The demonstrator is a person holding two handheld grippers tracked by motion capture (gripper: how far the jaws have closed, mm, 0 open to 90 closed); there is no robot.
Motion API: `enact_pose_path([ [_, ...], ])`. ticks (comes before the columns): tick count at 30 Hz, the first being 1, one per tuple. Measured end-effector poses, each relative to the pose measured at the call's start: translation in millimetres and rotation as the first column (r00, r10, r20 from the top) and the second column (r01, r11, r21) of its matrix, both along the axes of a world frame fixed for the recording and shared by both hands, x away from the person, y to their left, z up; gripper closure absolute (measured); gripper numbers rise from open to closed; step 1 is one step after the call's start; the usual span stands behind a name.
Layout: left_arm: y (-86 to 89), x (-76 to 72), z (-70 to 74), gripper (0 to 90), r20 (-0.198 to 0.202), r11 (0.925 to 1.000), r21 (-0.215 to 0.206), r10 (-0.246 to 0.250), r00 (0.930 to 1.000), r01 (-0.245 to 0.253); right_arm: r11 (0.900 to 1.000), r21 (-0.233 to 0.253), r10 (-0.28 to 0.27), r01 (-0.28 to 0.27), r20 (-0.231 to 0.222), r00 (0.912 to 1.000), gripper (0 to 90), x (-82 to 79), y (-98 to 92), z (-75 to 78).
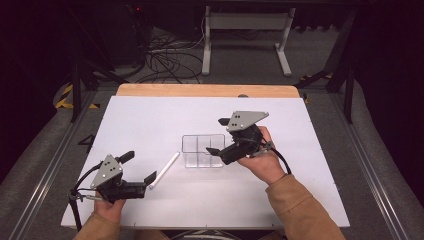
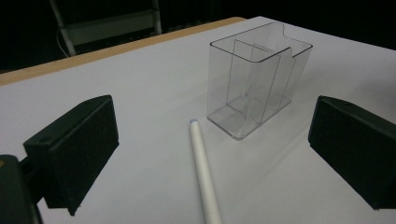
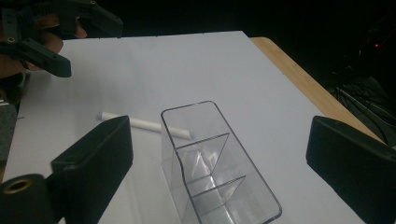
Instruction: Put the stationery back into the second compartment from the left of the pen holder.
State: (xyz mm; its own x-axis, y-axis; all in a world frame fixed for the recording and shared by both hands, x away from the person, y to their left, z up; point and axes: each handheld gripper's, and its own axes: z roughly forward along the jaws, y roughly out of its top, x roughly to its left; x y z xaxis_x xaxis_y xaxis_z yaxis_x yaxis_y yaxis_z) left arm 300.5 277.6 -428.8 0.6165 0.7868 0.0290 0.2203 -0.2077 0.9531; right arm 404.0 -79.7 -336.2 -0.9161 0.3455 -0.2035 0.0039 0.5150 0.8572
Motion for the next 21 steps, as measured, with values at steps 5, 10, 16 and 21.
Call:
enact_pose_path([
  [5,-0.3,0.5,1.2,2.5,-0.004,1.0,0.0,0.0,1.0,0.0,0.998,0.054,-0.028,0.028,0.0,0.9996,1.9,-5.4,-14.6,-0.8],
  [10,-1.1,1.9,3.8,2.3,-0.014,1.0,0.002,-0.006,0.9999,0.006,0.992,0.11,-0.066,0.065,0.004,0.9978,0.4,-17.3,-37.0,-6.2],
  [16,-2.6,2.8,6.1,2.3,-0.015,0.9999,0.007,-0.013,0.9998,0.013,0.975,0.185,-0.127,0.125,0.001,0.9918,0.4,-33.5,-67.7,-20.3],
  [21,-5.6,4.9,7.6,2.3,-0.027,0.9997,0.012,-0.019,0.9994,0.02,0.958,0.219,-0.182,0.184,-0.025,0.9829,0.4,-40.8,-89.2,-35.3],
])
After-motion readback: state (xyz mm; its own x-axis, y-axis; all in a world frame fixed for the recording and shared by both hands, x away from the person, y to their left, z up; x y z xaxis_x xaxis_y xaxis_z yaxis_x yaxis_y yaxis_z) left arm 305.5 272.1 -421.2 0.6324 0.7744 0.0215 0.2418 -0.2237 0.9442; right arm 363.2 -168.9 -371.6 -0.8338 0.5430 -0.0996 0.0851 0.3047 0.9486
